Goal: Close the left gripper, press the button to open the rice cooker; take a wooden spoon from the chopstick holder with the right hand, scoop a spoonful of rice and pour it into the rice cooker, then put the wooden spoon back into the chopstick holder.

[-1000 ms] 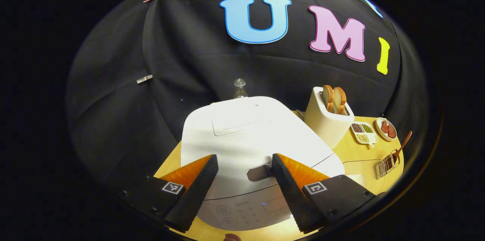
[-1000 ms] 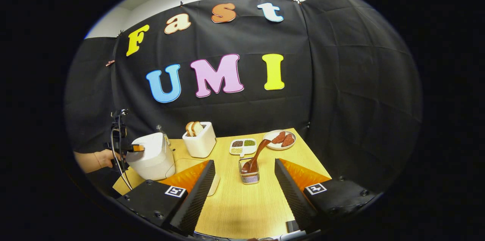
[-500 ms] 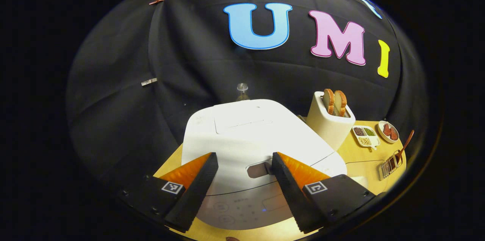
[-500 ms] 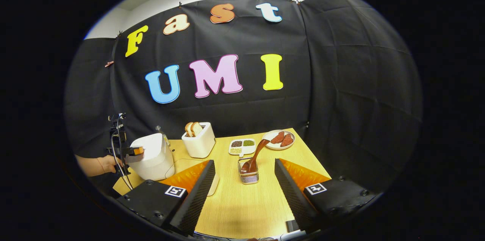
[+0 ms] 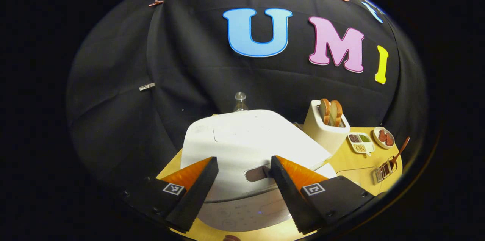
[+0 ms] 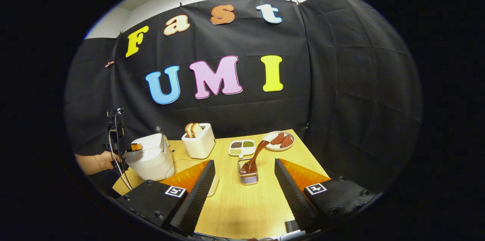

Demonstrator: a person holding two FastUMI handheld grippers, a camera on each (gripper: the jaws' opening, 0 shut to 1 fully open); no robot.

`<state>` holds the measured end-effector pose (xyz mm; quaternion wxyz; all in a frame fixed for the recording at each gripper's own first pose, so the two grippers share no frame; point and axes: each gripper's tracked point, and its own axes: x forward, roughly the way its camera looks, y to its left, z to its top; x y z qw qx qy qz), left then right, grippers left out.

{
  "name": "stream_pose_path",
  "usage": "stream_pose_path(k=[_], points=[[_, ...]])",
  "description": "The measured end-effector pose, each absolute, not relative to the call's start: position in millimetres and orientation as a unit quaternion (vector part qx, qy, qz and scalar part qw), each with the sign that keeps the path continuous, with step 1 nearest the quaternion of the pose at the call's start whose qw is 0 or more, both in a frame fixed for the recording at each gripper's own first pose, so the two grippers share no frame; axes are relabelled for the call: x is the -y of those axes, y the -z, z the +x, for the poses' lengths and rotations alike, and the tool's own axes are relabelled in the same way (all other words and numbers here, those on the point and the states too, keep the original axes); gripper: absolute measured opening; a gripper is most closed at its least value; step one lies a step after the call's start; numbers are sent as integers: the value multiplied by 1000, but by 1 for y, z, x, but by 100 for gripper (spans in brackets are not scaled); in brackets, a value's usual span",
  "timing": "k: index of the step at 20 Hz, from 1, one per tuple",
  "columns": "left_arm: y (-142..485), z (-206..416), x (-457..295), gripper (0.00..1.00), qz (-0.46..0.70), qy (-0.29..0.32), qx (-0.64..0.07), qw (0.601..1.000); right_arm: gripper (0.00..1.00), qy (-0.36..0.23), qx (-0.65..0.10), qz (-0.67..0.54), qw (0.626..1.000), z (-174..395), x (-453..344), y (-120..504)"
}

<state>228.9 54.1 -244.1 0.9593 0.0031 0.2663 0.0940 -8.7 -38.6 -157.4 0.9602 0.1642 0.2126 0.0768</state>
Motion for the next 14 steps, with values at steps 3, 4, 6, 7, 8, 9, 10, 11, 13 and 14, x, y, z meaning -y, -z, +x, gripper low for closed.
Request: stream_pose_path(k=[3, 4, 6, 7, 8, 9, 10, 11, 13, 14], points=[[254, 227, -46, 98, -4, -79, -296, 952, 98, -84, -214, 162, 960, -8, 32, 158], [261, 224, -40, 98, -12, -72, -311, 948, 98, -86, -214, 162, 959, -7, 31, 158], [269, 220, -33, 99, -7, -68, -324, 944, 98, -88, -213, 161, 960, -6, 29, 157], [271, 219, -33, 99, 11, -66, -328, 942, 98, -88, -213, 162, 959, -5, 29, 157], [274, 217, -33, 99, 21, -64, -332, 941, 98, -88, -212, 164, 959, -5, 30, 156], [274, 218, -34, 99, 18, -65, -326, 943, 98, -87, -213, 164, 959, -5, 30, 157], [273, 218, -33, 100, 7, -67, -323, 944, 98, -86, -213, 165, 959, -5, 32, 159], [273, 218, -32, 100, 5, -67, -322, 944, 98, -84, -214, 168, 959, -6, 33, 160], [272, 219, -34, 100, 15, -65, -324, 944, 98, -81, -214, 174, 958, -7, 35, 159], [270, 220, -34, 100, 11, -65, -329, 942, 98, -81, -214, 174, 958, -8, 35, 159]])
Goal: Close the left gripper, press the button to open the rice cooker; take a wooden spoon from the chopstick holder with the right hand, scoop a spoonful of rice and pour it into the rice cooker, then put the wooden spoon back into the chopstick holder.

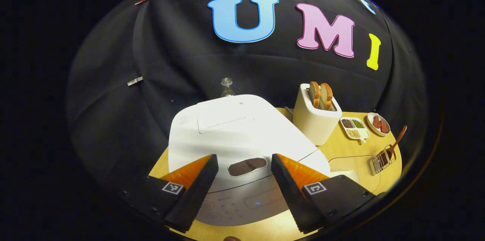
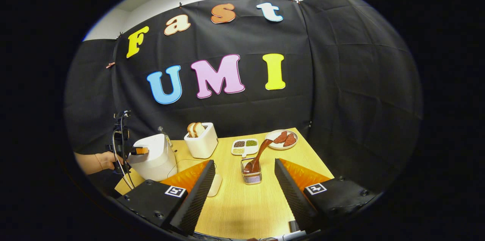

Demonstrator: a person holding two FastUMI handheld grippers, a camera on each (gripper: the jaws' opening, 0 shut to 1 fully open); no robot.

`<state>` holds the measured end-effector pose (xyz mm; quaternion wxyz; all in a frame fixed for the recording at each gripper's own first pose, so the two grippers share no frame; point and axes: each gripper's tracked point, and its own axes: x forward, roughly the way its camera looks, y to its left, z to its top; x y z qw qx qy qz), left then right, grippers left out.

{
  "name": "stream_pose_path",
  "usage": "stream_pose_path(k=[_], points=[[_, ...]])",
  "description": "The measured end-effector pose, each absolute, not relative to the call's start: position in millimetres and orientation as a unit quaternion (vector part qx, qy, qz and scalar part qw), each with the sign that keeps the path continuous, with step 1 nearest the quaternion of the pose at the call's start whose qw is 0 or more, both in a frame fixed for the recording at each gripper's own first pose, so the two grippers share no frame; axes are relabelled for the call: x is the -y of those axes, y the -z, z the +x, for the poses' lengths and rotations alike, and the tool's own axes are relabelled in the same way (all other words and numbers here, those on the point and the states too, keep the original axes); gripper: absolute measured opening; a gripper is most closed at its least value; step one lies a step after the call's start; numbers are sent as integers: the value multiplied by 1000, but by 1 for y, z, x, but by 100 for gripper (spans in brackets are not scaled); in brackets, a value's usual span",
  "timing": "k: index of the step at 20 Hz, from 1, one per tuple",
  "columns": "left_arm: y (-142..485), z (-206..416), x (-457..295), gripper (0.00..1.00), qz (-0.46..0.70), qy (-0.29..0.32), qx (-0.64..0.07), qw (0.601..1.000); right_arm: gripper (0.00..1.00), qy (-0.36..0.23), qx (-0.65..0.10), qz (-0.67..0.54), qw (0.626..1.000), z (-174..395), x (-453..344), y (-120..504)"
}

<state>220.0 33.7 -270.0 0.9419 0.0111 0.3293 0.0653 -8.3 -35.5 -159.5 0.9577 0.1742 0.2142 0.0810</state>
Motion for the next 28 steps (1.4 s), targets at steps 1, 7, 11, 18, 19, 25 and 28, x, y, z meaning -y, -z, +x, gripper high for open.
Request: stream_pose_path(k=[1, 7, 11, 18, 19, 25, 28], points=[[269, 221, -34, 99, 8, -63, -331, 942, 98, -80, -214, 173, 958, -9, 37, 160], [250, 223, -20, 96, -54, -42, -302, 951, 98, -80, -211, 177, 958, -9, 39, 159], [198, 207, -14, 95, -98, -22, -213, 972, 98, -82, -200, 170, 961, -7, 40, 153], [126, 135, -2, 95, -102, 22, -108, 989, 98, -89, -179, 165, 966, 5, 34, 136], [119, 125, 0, 95, -93, 24, -99, 990, 98, -91, -178, 166, 966, 6, 32, 134], [86, 70, 18, 95, -47, 37, -61, 996, 98, -106, -165, 158, 968, 16, 17, 123], [76, 48, 33, 95, -27, 47, -55, 997, 98, -114, -158, 158, 968, 21, 11, 115]])
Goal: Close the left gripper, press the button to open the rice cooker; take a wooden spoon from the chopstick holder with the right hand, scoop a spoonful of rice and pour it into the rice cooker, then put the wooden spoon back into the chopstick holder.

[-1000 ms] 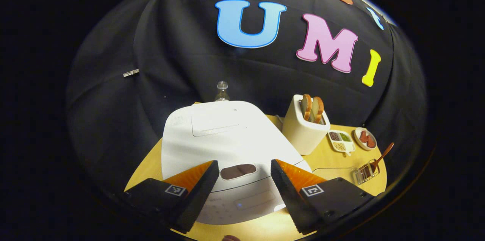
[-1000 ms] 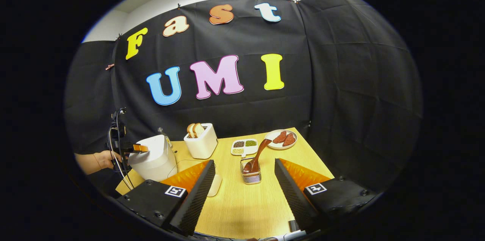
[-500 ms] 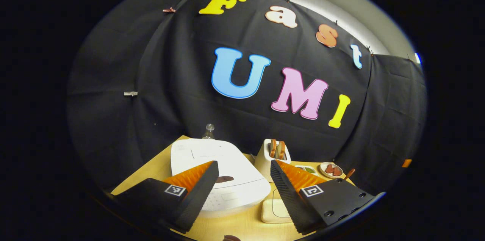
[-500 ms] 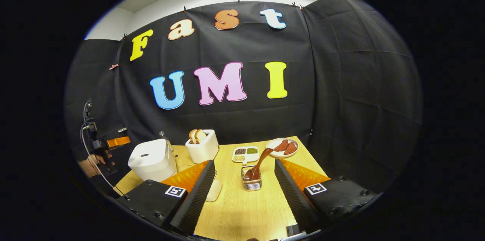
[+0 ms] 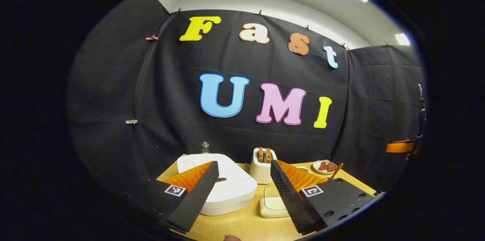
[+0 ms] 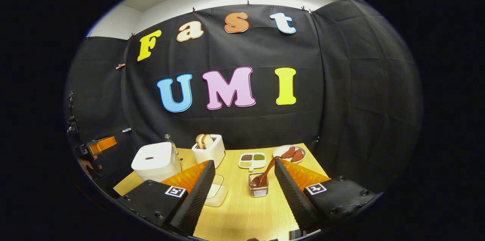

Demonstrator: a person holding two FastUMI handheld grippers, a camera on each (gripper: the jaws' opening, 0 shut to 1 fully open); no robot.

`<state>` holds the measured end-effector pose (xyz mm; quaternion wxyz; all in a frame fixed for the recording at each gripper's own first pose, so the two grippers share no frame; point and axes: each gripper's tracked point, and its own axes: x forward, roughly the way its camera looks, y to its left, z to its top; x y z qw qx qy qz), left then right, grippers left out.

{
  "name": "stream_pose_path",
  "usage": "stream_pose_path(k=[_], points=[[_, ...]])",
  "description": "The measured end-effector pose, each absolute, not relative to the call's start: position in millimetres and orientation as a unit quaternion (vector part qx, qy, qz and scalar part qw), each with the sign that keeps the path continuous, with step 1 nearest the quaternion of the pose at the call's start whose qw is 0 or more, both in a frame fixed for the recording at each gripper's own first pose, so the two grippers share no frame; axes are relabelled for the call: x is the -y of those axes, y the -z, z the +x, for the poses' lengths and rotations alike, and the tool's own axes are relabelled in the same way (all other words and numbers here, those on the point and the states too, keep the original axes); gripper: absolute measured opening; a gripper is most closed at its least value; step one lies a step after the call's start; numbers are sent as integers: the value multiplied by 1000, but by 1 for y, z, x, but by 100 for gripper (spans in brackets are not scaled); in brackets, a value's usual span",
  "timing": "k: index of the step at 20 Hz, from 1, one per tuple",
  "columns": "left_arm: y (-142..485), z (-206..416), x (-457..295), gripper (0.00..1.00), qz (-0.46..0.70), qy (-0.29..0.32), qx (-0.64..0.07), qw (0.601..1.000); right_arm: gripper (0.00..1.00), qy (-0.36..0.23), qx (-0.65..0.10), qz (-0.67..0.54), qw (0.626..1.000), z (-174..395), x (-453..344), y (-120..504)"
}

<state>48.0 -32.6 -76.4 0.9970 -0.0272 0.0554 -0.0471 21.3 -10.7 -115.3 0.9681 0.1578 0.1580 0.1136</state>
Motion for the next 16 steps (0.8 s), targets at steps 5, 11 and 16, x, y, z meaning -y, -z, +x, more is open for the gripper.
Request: stream_pose_path(k=[5, 11, 16], points=[[66, 24, 47, 95, -32, 53, -54, 997, 98, -121, -144, 158, 969, 28, 6, 101], [63, 7, 62, 95, -43, 76, -64, 994, 98, -128, -127, 156, 971, 33, 4, 87], [48, 2, 55, 95, -18, 62, -46, 997, 98, -128, -110, 144, 975, 36, -2, 76]])
